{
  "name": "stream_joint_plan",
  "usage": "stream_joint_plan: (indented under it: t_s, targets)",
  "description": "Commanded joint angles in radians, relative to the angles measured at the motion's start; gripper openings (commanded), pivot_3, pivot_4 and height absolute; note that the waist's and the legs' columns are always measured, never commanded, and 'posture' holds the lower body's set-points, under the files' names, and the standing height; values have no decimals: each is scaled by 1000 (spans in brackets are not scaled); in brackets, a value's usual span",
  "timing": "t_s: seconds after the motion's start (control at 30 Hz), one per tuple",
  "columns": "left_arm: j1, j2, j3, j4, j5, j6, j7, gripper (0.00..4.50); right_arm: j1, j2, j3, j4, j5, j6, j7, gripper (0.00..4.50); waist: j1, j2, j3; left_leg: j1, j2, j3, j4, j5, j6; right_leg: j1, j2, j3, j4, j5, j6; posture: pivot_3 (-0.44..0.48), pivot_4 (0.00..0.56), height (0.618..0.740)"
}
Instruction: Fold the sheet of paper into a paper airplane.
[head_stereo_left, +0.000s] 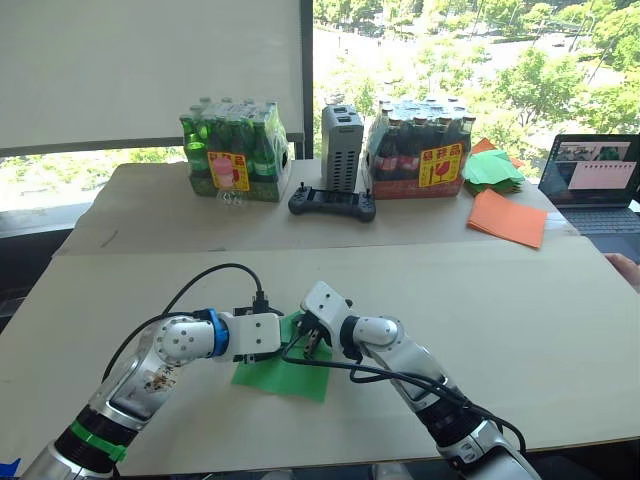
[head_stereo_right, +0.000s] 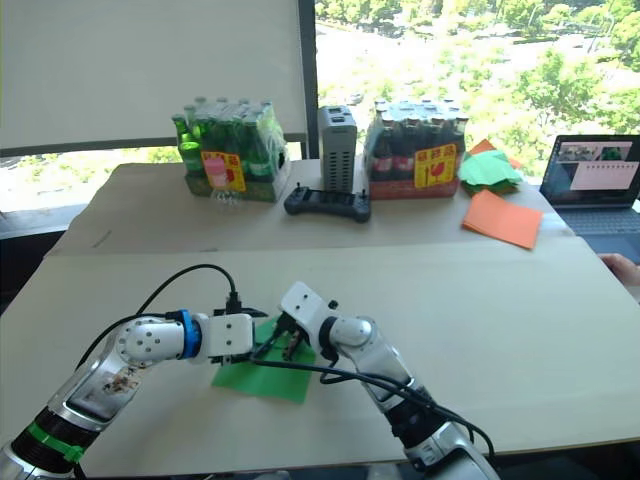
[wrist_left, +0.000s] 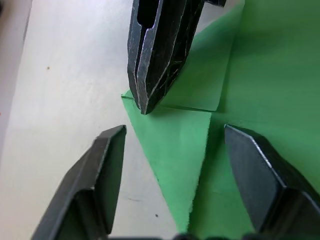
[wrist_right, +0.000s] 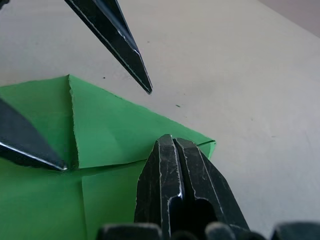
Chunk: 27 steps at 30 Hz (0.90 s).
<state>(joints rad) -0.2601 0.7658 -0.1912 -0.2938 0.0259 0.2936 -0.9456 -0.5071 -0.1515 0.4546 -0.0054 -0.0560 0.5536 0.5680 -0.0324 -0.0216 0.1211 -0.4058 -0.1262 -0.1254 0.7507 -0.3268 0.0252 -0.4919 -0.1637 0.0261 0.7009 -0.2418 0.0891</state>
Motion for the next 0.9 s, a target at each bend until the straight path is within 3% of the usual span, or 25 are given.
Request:
stream_joint_plan:
  t_s: [0.03,0.07,0.13,0.23,0.4,0.67,0.9]
  targets:
    - [-20,-4,201,-20,-225,190,-37,3159,-11,5,-12,-4,-1,10,-5,0,-6,0,0,0,0,0,0,0,0,0,0,0,0,0,0,0,150,675]
    - [-21,-7,224,-1,-259,216,-42,3159,-13,6,-12,-1,-2,8,-6,0,-8,0,0,0,0,0,0,0,0,0,0,0,0,0,0,0,150,675]
    - [-24,-16,243,21,-292,240,-38,2623,-16,10,-12,4,-3,8,-9,0,-10,0,0,1,0,0,0,0,0,1,0,0,0,0,0,0,150,675]
    - [-39,-63,255,57,-372,309,-33,1625,-18,13,-8,8,-7,3,-13,0,-9,0,0,1,0,0,0,0,0,1,0,0,0,0,0,0,150,675]
    - [-85,-113,188,135,-354,315,-3,16,-24,15,-8,14,-9,-1,-16,0,-10,0,0,1,0,0,1,1,-1,1,0,0,0,0,-1,0,150,675]
    - [-177,-153,49,257,-251,245,24,16,-20,11,-5,2,-15,4,-19,0,-11,-1,0,0,0,0,1,1,-1,1,0,0,0,1,-1,0,150,675]
    - [-179,-165,4,322,-198,219,45,16,-23,13,-10,-3,-17,9,-22,0,-12,-1,-1,0,0,0,1,1,-1,1,0,0,0,1,-1,0,150,675]
